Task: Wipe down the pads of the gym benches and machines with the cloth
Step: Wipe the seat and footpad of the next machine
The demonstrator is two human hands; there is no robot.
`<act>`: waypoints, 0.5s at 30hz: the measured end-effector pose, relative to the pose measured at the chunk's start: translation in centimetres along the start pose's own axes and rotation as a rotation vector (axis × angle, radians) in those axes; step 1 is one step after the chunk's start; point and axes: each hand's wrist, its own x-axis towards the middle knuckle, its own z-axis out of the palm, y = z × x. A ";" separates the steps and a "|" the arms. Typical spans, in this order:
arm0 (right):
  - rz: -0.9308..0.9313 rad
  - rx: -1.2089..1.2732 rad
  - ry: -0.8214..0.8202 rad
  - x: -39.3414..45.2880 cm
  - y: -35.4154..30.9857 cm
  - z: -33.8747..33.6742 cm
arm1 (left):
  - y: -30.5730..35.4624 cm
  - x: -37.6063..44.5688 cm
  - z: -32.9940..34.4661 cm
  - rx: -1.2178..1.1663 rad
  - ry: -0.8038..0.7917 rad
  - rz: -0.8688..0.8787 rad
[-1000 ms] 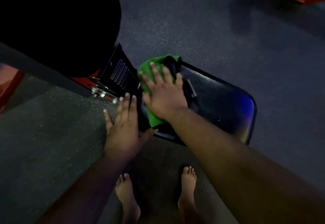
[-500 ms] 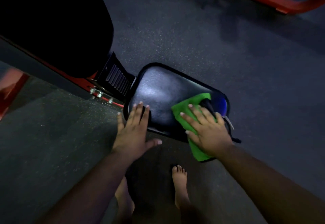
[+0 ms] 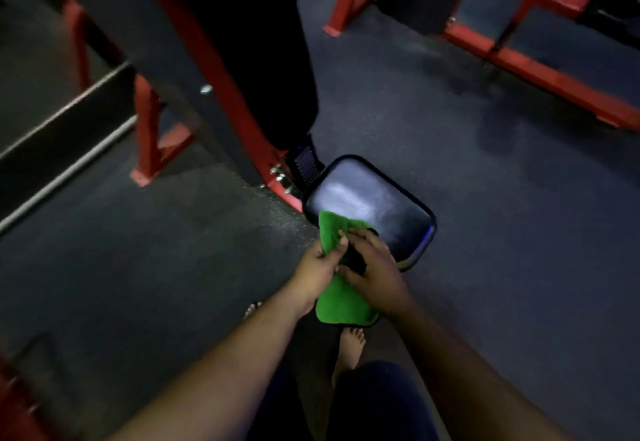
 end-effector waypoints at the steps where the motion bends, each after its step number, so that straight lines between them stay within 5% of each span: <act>1: -0.041 0.042 0.001 -0.5 -1.2 -0.3 | 0.5 -1.8 -0.7 -0.025 0.055 0.012; 6: -0.060 0.067 0.018 -2.5 -7.3 -0.8 | 1.8 -11.2 -5.8 -0.128 0.209 0.071; 10: 0.025 0.466 -0.286 -4.0 -13.9 0.6 | 2.1 -18.3 -9.4 -0.252 0.255 0.152; 15: 0.052 0.729 -0.457 -7.2 -20.7 5.3 | -0.6 -27.0 -14.1 -0.339 0.440 0.211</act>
